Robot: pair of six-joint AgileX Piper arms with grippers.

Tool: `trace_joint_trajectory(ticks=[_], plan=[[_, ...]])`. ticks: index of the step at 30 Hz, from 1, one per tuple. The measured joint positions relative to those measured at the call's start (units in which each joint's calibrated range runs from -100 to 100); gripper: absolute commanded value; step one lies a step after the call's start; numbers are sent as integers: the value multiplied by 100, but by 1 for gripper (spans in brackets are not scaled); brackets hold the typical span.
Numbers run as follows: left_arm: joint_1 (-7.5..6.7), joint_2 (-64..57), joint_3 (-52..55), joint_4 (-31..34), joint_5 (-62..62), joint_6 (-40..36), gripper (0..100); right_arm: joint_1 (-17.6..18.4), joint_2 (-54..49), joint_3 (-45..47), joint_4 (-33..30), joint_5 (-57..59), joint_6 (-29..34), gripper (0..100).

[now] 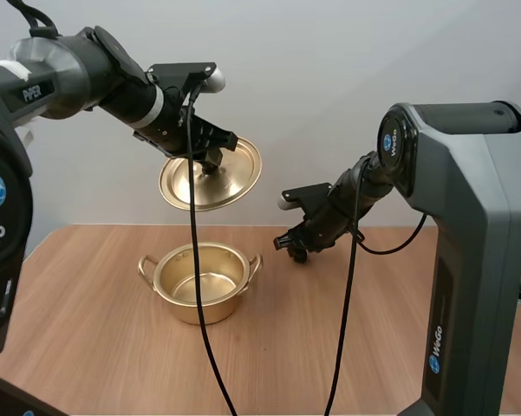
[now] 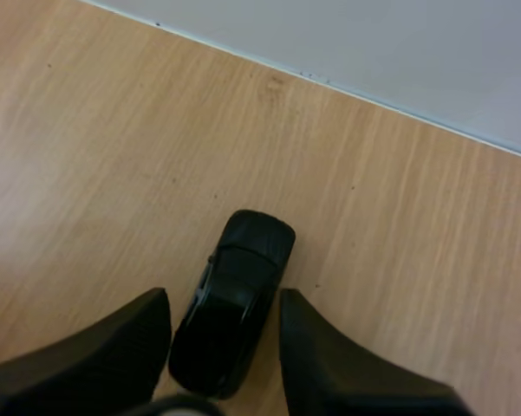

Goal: Open the pot, put the car inside, and close it

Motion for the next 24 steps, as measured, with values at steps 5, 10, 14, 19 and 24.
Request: trace_joint_trajectory(ticks=[5, 10, 14, 19, 24], plan=[[0, -15, -106, 0, 104, 0, 0, 0, -153, 0, 195, -148, 13, 0], [9, -134, -105, -11, 37, 0, 0, 0, -936, 0, 340, 361, -36, 0], [30, -394, -105, -158, -373, 0, 0, 0, -1620, 136, 669, 1379, -313, 0], [267, -837, -105, -659, -919, 59, 0, 179, -2118, 774, 1514, 2687, -1077, 0], [612, -1270, -105, -1226, -1135, 308, 0, 642, -1973, 1315, 2308, 3966, -1790, 0]])
